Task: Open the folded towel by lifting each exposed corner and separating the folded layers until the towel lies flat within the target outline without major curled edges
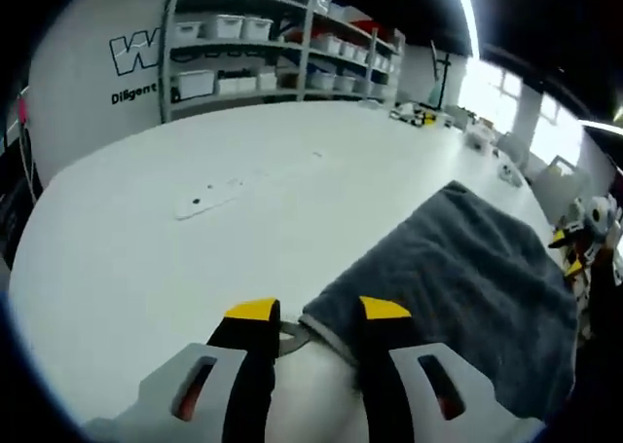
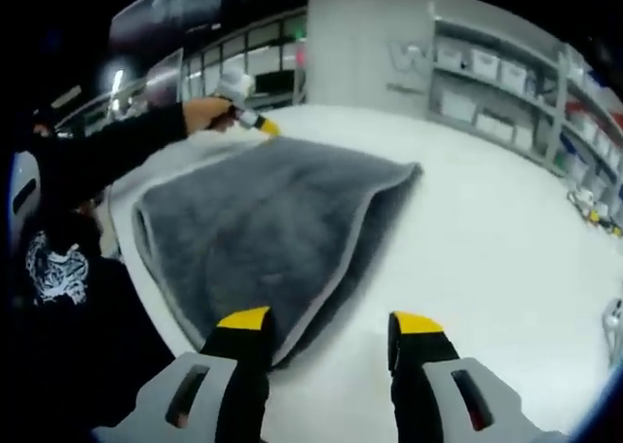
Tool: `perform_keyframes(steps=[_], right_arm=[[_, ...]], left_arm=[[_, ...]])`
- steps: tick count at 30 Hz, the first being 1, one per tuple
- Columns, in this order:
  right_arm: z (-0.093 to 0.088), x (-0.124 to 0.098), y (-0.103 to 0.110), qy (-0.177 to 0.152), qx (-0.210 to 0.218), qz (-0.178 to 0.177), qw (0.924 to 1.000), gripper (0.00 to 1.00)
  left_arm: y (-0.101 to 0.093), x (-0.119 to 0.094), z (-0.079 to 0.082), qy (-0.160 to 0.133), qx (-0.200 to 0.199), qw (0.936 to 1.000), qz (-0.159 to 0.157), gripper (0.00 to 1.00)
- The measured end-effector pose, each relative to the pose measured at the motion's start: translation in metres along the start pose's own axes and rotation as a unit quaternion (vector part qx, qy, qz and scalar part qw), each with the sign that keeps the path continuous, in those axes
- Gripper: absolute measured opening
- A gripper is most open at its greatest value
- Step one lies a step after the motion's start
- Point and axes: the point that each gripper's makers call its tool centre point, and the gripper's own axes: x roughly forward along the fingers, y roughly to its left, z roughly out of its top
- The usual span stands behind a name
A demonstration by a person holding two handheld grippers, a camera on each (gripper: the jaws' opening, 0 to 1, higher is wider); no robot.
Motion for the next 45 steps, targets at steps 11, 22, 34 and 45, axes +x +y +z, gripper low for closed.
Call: perform_keyframes(steps=[11, 22, 34, 45], right_arm=[[-0.009, 0.007, 0.008, 0.022, -0.004, 0.013, 0.9997, 0.34], [-0.011, 0.009, 0.028, 0.032, -0.009, 0.036, 0.9988, 0.12], [-0.005, 0.015, 0.052, 0.019, -0.011, 0.041, 0.9989, 0.06], [0.004, 0.025, 0.088, 0.014, -0.059, 0.051, 0.9969, 0.04]], left_arm=[[-0.003, 0.009, -0.012, 0.025, 0.018, 0.9995, 0.004, 0.15], [-0.002, 0.018, -0.004, 0.032, 0.051, 0.9982, 0.008, 0.08], [0.012, 0.047, 0.023, 0.046, 0.101, 0.9936, 0.020, 0.06], [0.015, 0.080, 0.048, 0.085, 0.156, 0.9840, 0.015, 0.04]])
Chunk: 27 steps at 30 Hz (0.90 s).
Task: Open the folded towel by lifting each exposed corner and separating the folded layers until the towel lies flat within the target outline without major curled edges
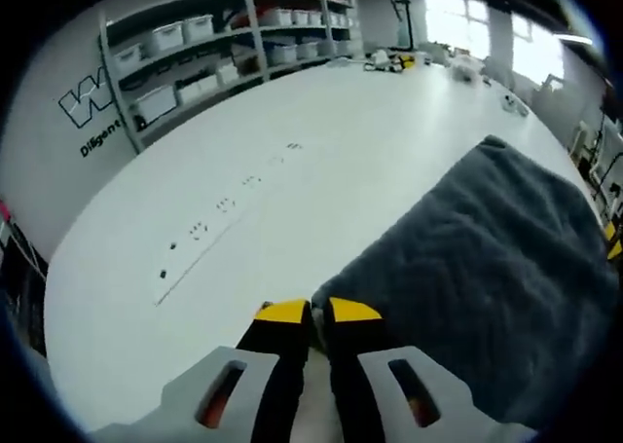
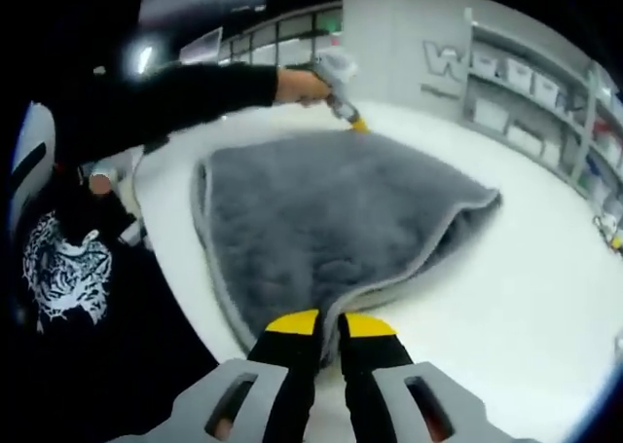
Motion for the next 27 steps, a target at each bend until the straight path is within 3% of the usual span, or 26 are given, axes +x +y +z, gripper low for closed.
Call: perform_keyframes(steps=[3, 11, 18, 20, 22, 23, 27], right_arm=[[0.005, 0.005, 0.009, 0.004, -0.014, 0.010, 0.9998, 0.04], [0.011, 0.011, 0.027, 0.015, -0.024, 0.026, 0.9993, 0.04], [0.020, 0.020, 0.044, 0.001, -0.017, 0.009, 0.9998, 0.04], [0.028, 0.028, 0.051, -0.023, 0.020, 0.013, 0.9995, 0.04], [0.029, 0.032, 0.055, -0.027, 0.016, 0.015, 0.9994, 0.04], [0.032, 0.034, 0.058, -0.029, -0.009, 0.015, 0.9994, 0.04], [0.037, 0.038, 0.067, -0.028, -0.017, 0.019, 0.9993, 0.04]], left_arm=[[-0.004, 0.004, 0.004, 0.024, 0.016, 0.9995, -0.013, 0.04], [-0.008, 0.021, 0.022, 0.075, 0.091, 0.9929, 0.001, 0.04], [-0.021, 0.041, 0.044, 0.082, 0.131, 0.9879, 0.011, 0.04], [-0.024, 0.046, 0.050, 0.080, 0.144, 0.9863, 0.013, 0.04], [-0.026, 0.050, 0.056, 0.079, 0.160, 0.9839, 0.015, 0.04], [-0.027, 0.053, 0.059, 0.080, 0.169, 0.9822, 0.015, 0.04], [-0.036, 0.062, 0.071, 0.078, 0.187, 0.9792, 0.012, 0.04]])
